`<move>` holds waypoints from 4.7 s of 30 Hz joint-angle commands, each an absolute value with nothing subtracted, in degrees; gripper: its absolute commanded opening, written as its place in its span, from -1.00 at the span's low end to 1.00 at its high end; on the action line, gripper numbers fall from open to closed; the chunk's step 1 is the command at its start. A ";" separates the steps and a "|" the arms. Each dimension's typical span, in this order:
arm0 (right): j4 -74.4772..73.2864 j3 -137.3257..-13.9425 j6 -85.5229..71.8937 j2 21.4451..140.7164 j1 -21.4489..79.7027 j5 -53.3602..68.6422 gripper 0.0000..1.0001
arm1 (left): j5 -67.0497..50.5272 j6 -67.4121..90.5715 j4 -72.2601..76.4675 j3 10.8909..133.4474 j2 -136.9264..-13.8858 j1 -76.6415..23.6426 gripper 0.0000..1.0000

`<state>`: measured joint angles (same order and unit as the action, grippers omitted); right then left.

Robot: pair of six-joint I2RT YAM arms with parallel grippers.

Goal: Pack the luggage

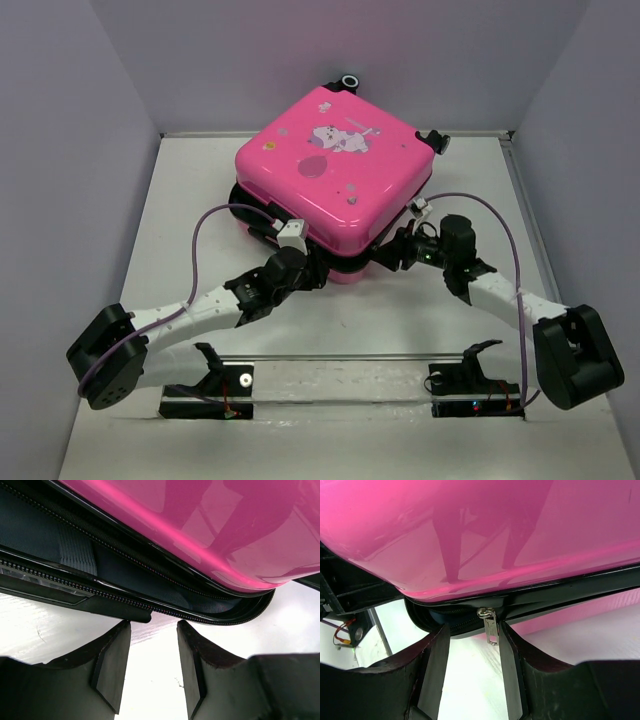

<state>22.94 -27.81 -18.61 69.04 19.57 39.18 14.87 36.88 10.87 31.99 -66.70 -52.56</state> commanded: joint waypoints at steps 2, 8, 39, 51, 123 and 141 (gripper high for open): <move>26.01 -31.46 -18.46 70.75 19.78 39.02 -0.03 | 16.61 36.56 13.01 34.01 -66.62 -52.73 0.06; 28.74 -29.62 -20.21 71.54 19.78 39.02 -0.24 | 16.35 36.56 13.53 34.36 -66.88 -52.73 0.06; -4.12 -26.53 -23.20 50.10 38.67 4.40 -0.86 | 14.15 34.54 19.16 48.26 -79.98 -52.73 0.04; -1.77 -31.02 -19.43 53.96 38.67 0.61 0.22 | 15.38 34.19 17.40 42.98 -74.71 -52.73 0.04; -2.64 -28.30 -31.12 48.52 65.21 -27.60 -0.86 | 1.60 34.36 6.66 49.74 -78.55 -9.93 0.34; 7.91 -49.89 -25.84 77.12 65.21 -21.36 -0.86 | 4.04 44.20 26.54 29.63 -79.29 -35.92 -0.88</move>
